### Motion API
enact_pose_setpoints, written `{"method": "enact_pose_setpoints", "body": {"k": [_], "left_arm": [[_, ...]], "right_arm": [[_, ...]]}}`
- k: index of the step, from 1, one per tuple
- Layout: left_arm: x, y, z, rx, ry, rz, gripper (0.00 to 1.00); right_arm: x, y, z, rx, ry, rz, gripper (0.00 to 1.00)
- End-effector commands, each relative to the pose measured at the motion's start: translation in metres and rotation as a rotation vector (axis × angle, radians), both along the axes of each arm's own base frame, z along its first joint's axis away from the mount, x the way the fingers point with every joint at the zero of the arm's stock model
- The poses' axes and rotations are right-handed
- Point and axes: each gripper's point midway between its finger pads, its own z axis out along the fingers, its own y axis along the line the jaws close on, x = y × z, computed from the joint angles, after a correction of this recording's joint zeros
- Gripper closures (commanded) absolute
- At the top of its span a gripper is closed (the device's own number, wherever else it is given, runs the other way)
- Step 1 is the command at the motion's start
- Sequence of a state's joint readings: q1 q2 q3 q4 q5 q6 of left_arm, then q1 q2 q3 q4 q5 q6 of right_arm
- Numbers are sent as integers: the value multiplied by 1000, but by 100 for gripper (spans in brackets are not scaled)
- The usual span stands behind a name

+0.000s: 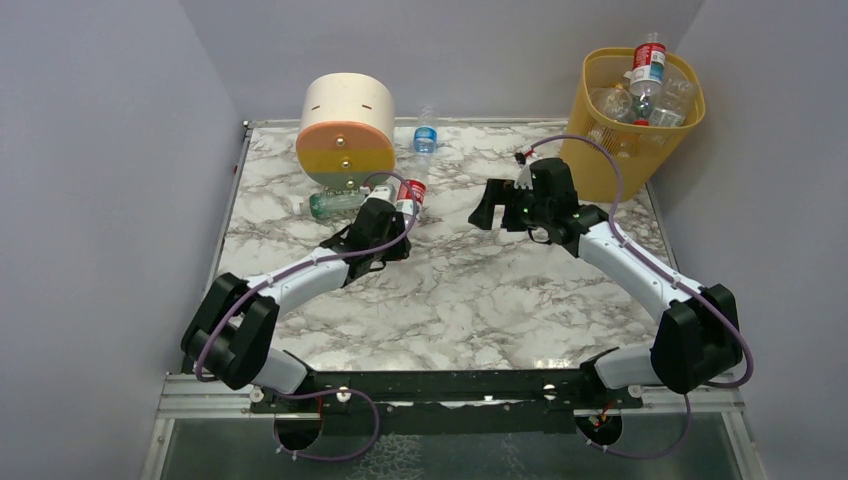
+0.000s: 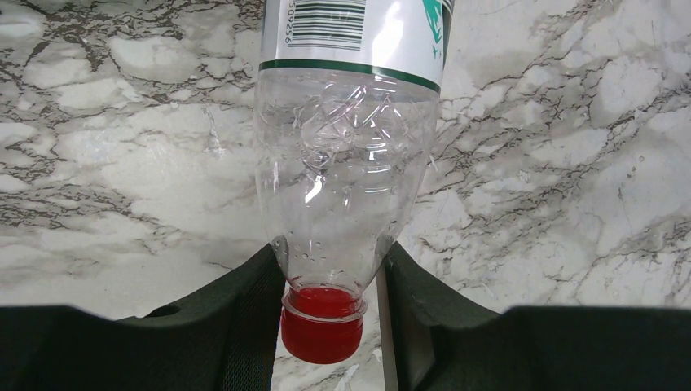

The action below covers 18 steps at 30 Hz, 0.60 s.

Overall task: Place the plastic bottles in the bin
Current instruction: Pick up the plastic bottle at the center of the board.

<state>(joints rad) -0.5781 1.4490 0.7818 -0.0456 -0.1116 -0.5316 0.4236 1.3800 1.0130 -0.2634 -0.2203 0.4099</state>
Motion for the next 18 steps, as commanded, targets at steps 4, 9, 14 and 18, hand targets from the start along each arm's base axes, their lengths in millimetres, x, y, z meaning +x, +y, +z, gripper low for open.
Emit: {"method": "enact_pose_setpoints", "body": {"k": [4,9,14,18], "left_arm": [[-12,-5,23,-80,-40,-29,63],[-25,-10,40,-146,-62,-76,63],[-38,-14,57,-204,-82,-123,63],[-48,-11,62,-229,-85,-125,63]], "right_arm": [[-2,6,12,34,-12,23,0],[-4,9,17,54,-7,28,0],[-9,18,24,119,9,51,1],[-13,24,35,170,7,68,0]]}}
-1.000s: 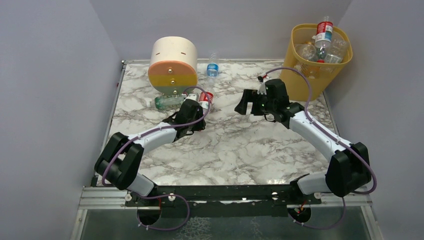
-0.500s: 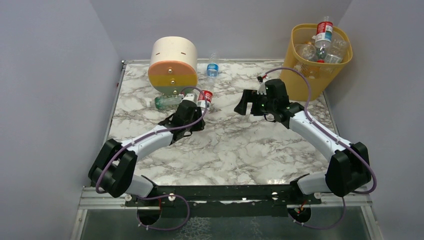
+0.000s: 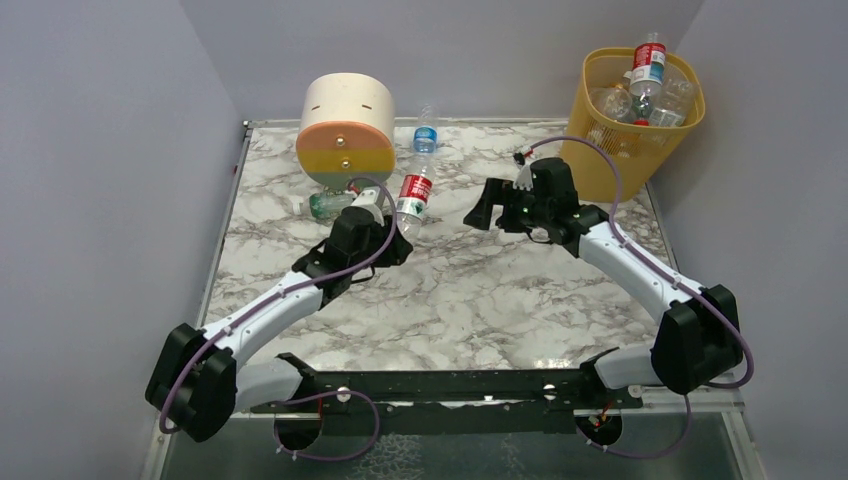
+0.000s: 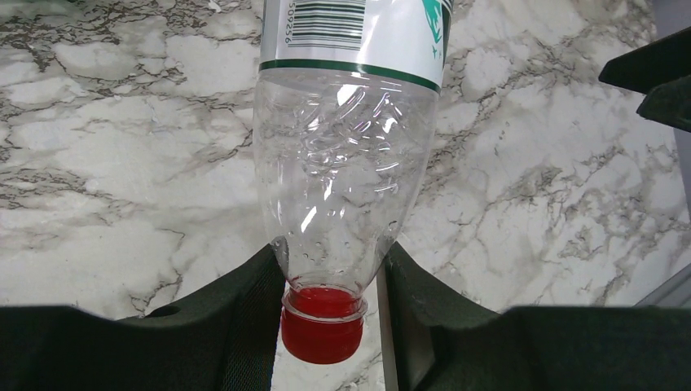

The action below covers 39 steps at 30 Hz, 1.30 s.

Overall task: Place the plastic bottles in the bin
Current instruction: Pick up the plastic bottle at the center of the board.

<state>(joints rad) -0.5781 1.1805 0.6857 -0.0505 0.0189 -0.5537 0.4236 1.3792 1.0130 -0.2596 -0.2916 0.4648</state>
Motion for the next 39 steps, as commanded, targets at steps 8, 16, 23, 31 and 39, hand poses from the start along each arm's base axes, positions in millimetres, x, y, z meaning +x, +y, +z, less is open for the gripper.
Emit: {"method": "enact_pose_setpoints", "body": {"k": [8,16,23,31,39], "left_arm": [[-26,0,11,-105,-3,-23,63],[-30,3,17,-115,-16,-21,63],[-31,0,11,-119,6,-26,63],[-25,-6,14,-122,11,-36,63],[-21,-13,19,-151,13,-42,63]], "right_arm": [[-17,17,53,162,-57,65,0],[-11,24,57,174,-69,89,1],[-10,28,50,200,-71,98,0],[-7,33,50,225,-95,120,0],[-11,40,62,290,-125,152,0]]}}
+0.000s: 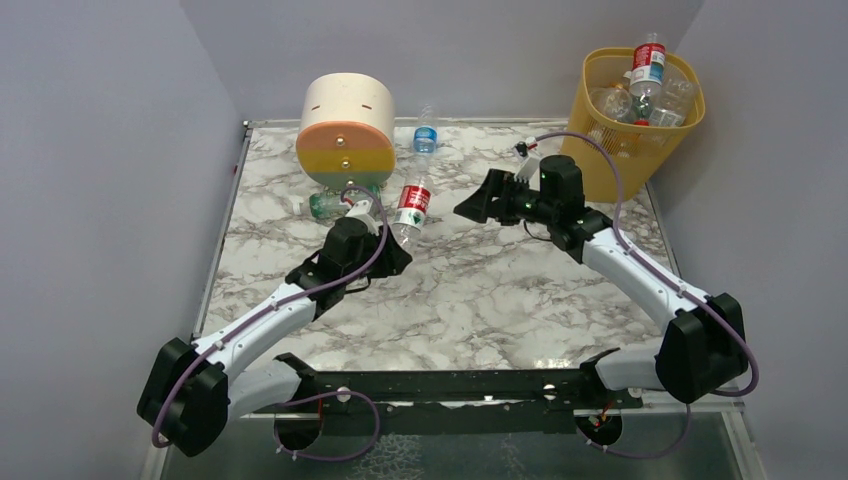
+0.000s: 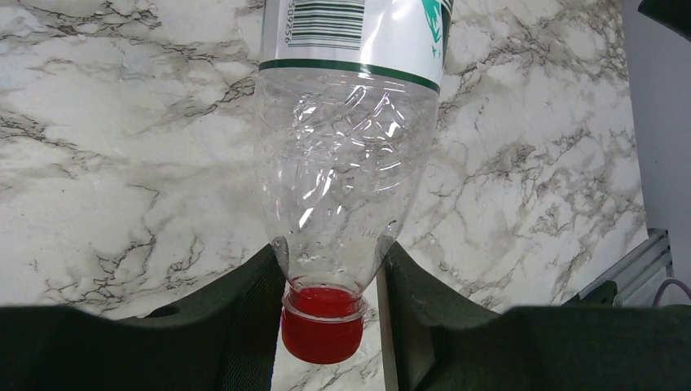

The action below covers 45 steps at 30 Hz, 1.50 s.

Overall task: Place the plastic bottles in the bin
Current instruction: Pick up the plastic bottle at the center of the board.

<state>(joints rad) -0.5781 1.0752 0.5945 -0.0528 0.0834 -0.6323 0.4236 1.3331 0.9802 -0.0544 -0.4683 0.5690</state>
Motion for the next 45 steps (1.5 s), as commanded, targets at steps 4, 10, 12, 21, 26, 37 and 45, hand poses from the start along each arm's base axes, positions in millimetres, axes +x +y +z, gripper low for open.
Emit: {"method": "enact_pose_setpoints", "body": {"k": [4,10,12,21,26,37,45], "left_arm": [[7,-16,26,-79,-42,-31,63],[6,-17,27,-84,-46,-39,63],[6,-18,28,-92,-48,-41,63],[6,-25,34,-127,-54,-61,63],[6,-33,43,-177,-56,-82,63],[2,-44,52,-249,-60,-119,63],[2,-45,51,-250,-60,-122,63]], "right_arm": [[-8,10,12,68,-35,45,0],[-16,15,14,93,-48,62,0],[-17,18,16,99,-54,67,0],[-11,35,14,90,-45,83,0],[-4,48,4,89,-16,76,0],[14,78,-7,113,9,74,0],[18,99,-8,162,36,113,9]]}}
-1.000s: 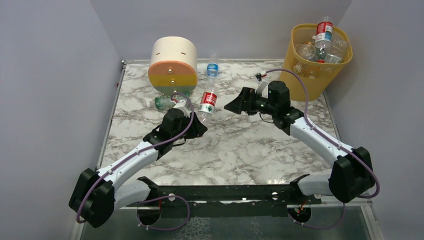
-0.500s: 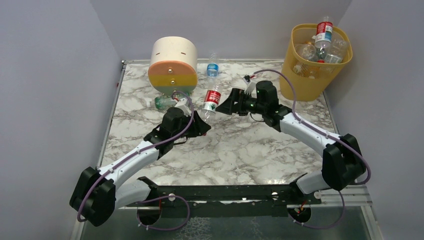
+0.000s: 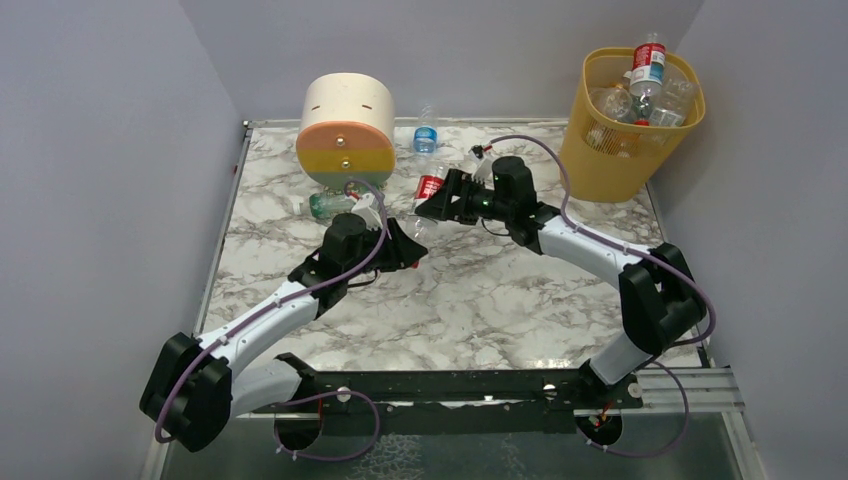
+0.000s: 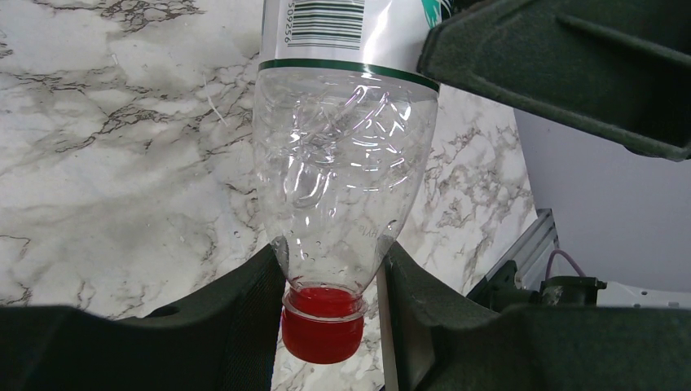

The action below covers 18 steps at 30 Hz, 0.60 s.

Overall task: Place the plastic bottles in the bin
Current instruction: Pick up the plastic bottle at the center of the board.

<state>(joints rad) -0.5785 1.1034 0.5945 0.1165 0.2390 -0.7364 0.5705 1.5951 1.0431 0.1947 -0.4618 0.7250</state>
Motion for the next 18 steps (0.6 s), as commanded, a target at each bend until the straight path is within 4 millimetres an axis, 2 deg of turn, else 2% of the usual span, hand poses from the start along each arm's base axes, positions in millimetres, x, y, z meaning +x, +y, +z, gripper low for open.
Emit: {"method": "enact_pose_setpoints", "body": {"k": [1,9,12,14,18], "left_arm": [[3,-11,20,-49,-49,-31,63],[1,-14,23,-63,-60,-50,62],[0,-14,24,-67,-60,-58,62],[0,-14,24,-65,-65,-60,57],[-3,-9,23,-51,-67,-49,38]], "right_arm": [[6,19,20,63,-39,26,10],[7,24,17,62,-35,37,30],[5,24,16,59,-36,39,43],[4,22,15,55,-34,33,45],[1,18,11,39,-31,28,45]]}}
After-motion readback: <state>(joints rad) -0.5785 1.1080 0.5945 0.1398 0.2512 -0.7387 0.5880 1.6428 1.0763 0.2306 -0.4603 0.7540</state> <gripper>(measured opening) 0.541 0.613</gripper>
